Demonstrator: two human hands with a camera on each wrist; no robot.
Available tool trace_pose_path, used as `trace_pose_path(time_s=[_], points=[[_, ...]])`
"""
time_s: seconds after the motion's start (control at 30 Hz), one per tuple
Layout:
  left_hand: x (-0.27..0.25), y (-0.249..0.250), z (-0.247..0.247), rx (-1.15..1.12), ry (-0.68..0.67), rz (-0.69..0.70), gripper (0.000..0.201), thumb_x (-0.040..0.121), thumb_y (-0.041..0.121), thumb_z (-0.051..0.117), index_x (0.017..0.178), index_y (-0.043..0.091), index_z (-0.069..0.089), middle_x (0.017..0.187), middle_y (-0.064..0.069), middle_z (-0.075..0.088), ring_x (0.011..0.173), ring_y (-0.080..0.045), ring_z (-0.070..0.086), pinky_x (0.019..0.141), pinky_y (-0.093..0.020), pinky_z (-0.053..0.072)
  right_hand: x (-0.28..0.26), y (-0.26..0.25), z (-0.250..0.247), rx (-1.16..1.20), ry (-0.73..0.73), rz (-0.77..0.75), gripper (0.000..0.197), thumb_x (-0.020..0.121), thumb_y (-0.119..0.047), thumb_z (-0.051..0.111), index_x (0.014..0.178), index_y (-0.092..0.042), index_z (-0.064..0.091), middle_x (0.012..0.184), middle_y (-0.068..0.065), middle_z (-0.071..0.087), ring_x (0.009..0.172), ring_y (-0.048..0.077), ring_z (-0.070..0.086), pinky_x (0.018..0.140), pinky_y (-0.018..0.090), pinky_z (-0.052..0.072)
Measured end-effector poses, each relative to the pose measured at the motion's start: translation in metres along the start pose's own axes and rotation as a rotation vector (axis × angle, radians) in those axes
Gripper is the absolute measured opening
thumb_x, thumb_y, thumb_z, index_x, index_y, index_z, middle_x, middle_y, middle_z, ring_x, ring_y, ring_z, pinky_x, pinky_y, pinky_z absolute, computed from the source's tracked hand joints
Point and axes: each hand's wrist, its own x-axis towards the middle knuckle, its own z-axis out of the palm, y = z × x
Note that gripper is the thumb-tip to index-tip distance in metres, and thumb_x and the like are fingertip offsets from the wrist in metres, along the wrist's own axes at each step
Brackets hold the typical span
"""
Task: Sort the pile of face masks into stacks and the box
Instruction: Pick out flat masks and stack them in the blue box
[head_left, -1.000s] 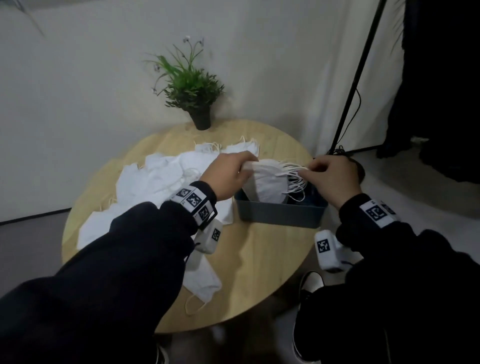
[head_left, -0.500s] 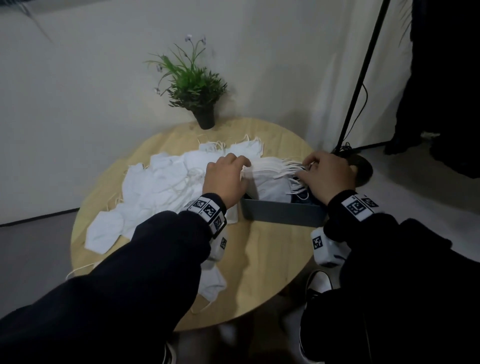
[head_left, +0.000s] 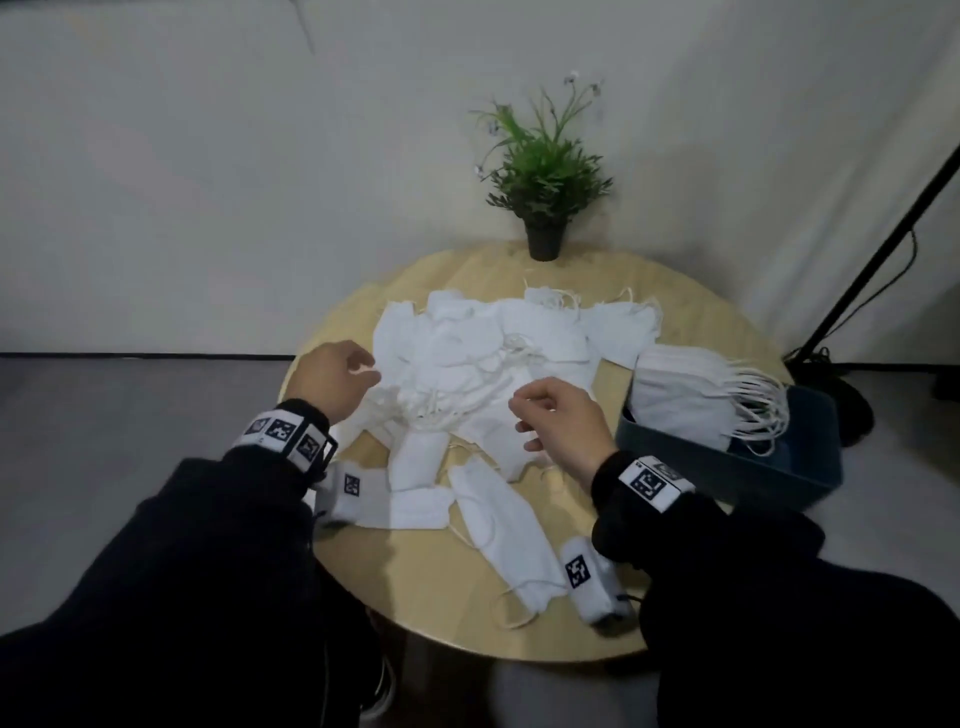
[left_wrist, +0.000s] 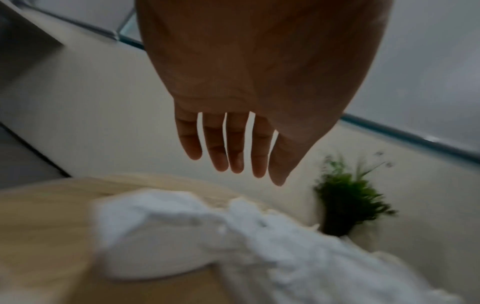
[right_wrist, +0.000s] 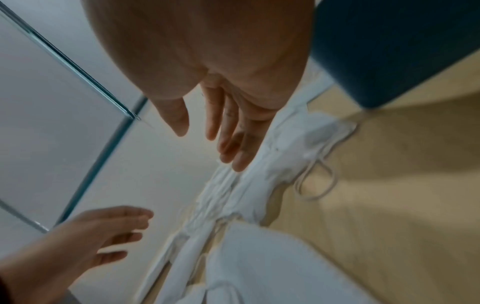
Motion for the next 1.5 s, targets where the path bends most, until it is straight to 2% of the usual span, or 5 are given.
trace_pose_path(time_s=[0.27,0.47,0.73,0.87,1.5], points=[[0.02,-0.057,0.015,0.147,-0.196,-0.192,0.067,0.089,0.043,0.072,0.145,0.019,0.046,0.141,-0.017,0.049,0.125,-0.039,0.055,0.103,-0.046,0.049,0.066,0.015,0.061,0.083,0.241,0.131,0.024,0.089,-0.03,0.076,0.109,-0.021,0.065,0.111,0.008,0.07,0.091,0.024,0.068,0.082,0.04,0.06],[0.03,-0.061,0.013,0.139,-0.304,-0.27,0.099,0.071,0.037,0.091,0.147,0.014,0.031,0.141,-0.018,0.046,0.126,-0.041,0.055,0.096,-0.047,0.053,0.12,0.0,0.086,-0.387,0.249,0.257,0.1,0.073,-0.061,0.082,0.147,-0.003,0.047,0.142,0.015,0.055,0.112,0.034,0.065,0.088,0.035,0.056],[0.045,-0.041,-0.034,-0.373,-0.08,-0.053,0.02,0.086,0.025,0.075,0.072,0.016,0.065,0.082,-0.012,0.07,0.089,-0.033,0.069,0.066,-0.037,0.051,0.149,-0.02,0.056,-0.565,0.201,0.241,0.04,0.067,-0.025,0.088,0.099,-0.016,0.065,0.104,0.012,0.073,0.094,0.032,0.071,0.08,0.037,0.058],[0.038,-0.023,-0.057,-0.728,0.018,0.003,0.015,0.089,0.032,0.072,0.095,0.018,0.077,0.093,-0.004,0.078,0.089,-0.025,0.073,0.084,-0.044,0.06,0.137,-0.064,0.023,-0.538,0.037,0.309,0.067,0.077,-0.004,0.082,0.127,-0.005,0.037,0.094,0.013,0.076,0.087,0.033,0.078,0.074,0.04,0.046],[-0.003,-0.021,-0.092,-1.103,-0.456,0.2,0.038,0.08,0.012,0.076,0.115,-0.002,0.074,0.123,-0.021,0.072,0.114,-0.036,0.07,0.099,-0.041,0.056,0.01,-0.095,0.057,-0.043,0.057,-0.123,0.008,0.089,-0.007,0.075,0.097,-0.007,0.077,0.079,0.005,0.072,0.072,0.023,0.065,0.066,0.041,0.053]])
